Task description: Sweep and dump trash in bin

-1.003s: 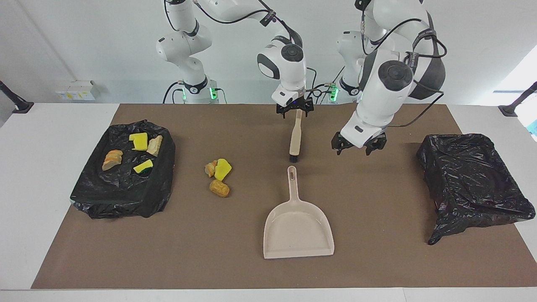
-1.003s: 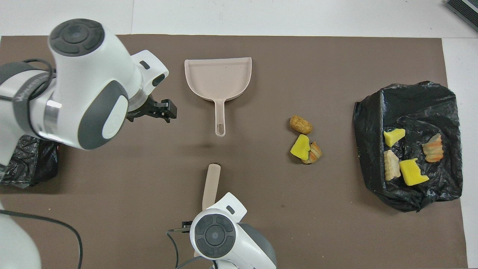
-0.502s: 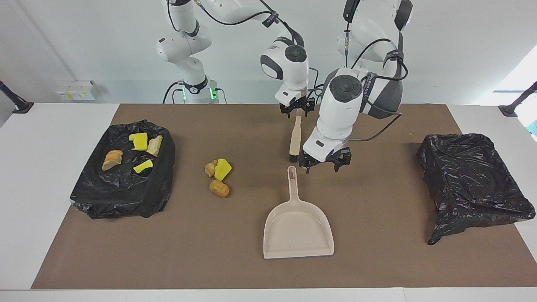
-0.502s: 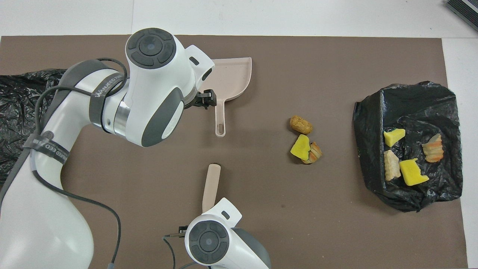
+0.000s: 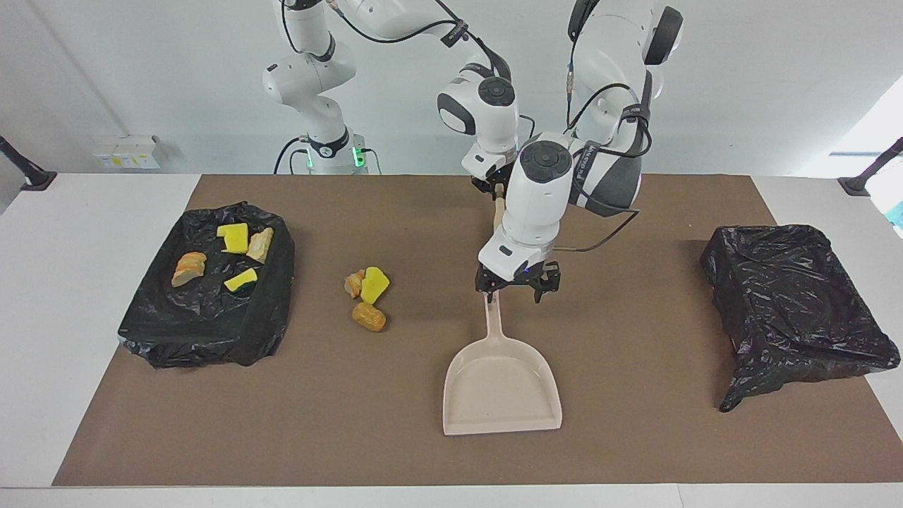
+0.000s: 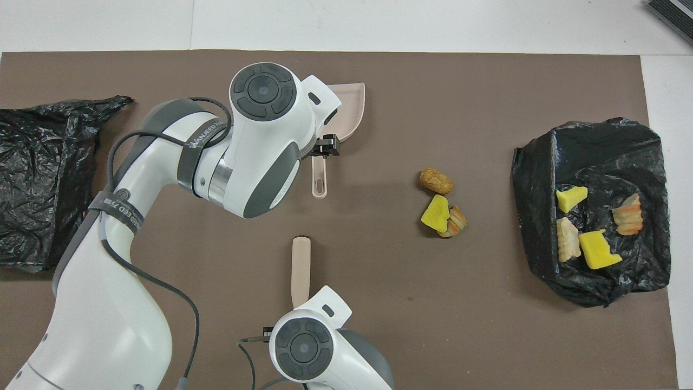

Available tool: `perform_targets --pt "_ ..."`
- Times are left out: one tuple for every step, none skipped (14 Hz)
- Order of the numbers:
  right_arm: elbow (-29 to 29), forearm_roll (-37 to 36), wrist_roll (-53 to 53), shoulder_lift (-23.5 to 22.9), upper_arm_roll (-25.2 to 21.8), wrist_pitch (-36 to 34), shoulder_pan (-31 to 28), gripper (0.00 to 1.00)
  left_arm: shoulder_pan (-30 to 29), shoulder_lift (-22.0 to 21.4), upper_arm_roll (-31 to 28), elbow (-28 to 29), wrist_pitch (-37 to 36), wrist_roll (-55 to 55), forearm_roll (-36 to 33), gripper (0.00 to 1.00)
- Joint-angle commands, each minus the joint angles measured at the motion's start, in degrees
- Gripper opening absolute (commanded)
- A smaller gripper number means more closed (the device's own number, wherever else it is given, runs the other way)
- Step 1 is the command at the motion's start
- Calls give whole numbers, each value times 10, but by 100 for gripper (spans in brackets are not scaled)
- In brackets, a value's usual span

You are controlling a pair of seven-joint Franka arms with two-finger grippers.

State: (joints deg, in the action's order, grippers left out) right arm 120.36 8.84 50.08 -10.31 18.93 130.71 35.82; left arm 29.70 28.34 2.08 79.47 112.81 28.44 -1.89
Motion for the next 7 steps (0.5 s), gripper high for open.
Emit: perform_targets --pt "-6 -37 1 1 -2 -47 -7 0 10 6 -7 8 24 10 -11 100" --pt "-10 -47 1 9 -3 -79 -16 0 18 23 -7 8 28 10 -12 100" --pt "-12 -50 -2 26 -3 -110 -27 0 26 36 -8 7 31 15 -14 100" --pt "-10 -50 -18 45 -3 -135 -38 0 26 46 -8 4 36 22 -15 100" --pt "-6 -50 -38 68 -3 -170 -53 0 26 46 -8 6 41 22 -12 100" --pt "-5 -51 -57 86 -3 -205 -70 0 26 48 -8 7 43 22 -12 100" --pt "-2 -52 -79 106 -3 -235 -88 0 27 50 -7 8 43 23 -12 100"
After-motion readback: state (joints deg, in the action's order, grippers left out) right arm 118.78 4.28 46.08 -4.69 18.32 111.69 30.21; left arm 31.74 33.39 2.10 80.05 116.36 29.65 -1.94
